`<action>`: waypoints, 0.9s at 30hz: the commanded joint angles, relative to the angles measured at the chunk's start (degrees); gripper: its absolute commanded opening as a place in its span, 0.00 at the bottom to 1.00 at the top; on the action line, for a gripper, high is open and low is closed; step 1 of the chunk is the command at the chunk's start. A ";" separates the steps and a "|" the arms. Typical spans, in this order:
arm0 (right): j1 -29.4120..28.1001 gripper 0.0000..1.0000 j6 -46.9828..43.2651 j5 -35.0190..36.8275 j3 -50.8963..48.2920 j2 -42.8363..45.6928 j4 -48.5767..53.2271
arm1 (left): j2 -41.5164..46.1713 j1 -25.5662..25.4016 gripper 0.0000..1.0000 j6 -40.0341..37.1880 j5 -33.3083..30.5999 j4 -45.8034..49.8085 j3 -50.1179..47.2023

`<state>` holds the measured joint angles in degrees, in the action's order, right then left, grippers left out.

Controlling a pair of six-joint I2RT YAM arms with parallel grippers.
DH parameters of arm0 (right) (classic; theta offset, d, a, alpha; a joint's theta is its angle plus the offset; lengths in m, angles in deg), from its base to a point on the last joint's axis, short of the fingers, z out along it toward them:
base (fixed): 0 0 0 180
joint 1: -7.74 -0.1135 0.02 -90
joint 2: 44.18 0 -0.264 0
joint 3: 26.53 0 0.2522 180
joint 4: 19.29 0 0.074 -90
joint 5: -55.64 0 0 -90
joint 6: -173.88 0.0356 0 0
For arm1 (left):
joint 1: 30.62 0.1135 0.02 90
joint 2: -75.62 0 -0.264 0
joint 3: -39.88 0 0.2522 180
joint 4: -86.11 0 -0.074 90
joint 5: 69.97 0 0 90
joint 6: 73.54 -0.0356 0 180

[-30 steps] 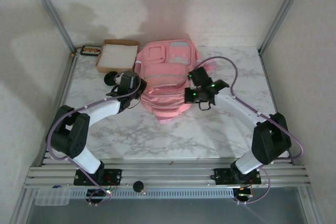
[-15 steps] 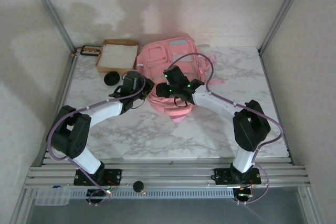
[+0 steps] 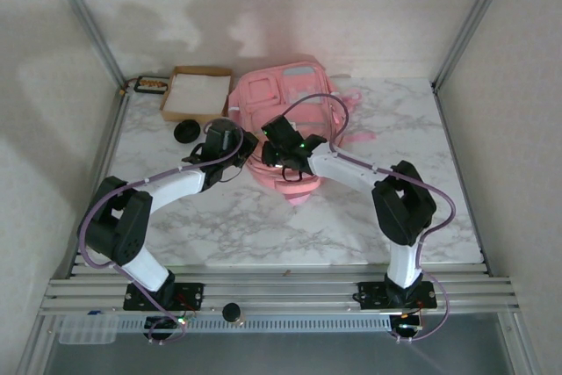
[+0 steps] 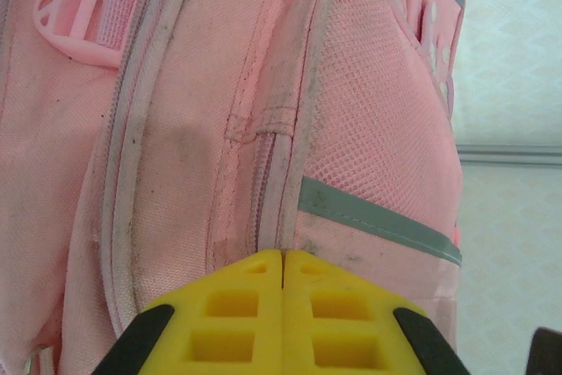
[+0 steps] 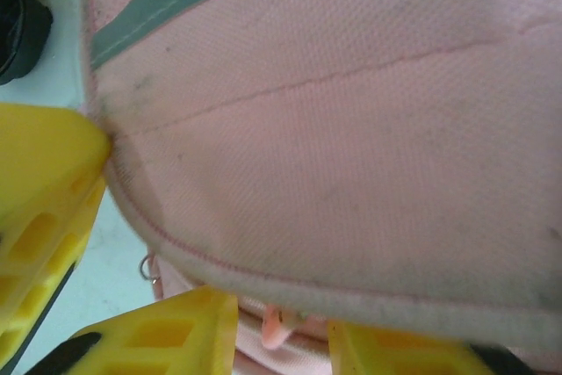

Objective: Pack the student bag
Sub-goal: Zip the student bag at the center of the table.

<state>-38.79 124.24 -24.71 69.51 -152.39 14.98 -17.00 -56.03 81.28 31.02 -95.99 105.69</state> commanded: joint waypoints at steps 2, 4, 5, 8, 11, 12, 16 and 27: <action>0.11 0.33 0.83 3.21 1.74 -2.34 -0.32 | 0.33 -0.44 0.00 -0.71 1.20 -0.97 2.33; 0.24 0.23 0.75 3.79 1.91 -2.82 -0.56 | 0.38 -0.43 0.00 -0.74 0.84 -0.84 2.27; 0.24 0.21 0.59 4.49 2.11 -2.89 -0.20 | 0.42 -0.43 0.00 -0.74 0.82 -0.85 2.26; 0.27 0.08 -0.32 6.27 1.91 -1.51 1.32 | 0.46 -0.35 0.00 -1.47 -1.33 1.40 2.66; 0.59 0.00 -0.96 7.95 -0.45 1.89 3.88 | 0.92 0.08 0.00 -2.30 -3.75 3.79 3.01; 0.94 0.00 -1.19 7.95 -1.74 3.60 4.44 | 1.03 0.31 0.00 -2.77 -4.83 4.88 3.18; 5.20 0.00 -3.48 4.03 -7.68 10.46 4.21 | 1.03 2.23 0.00 -4.34 -7.55 8.72 3.89; 7.04 0.00 -12.20 -3.27 -9.88 13.55 5.03 | 3.27 -1.48 0.35 -0.67 1.73 4.03 3.73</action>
<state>-29.87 114.77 -24.34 59.00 -139.62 18.22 -16.41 -53.83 77.15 29.60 -88.36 109.56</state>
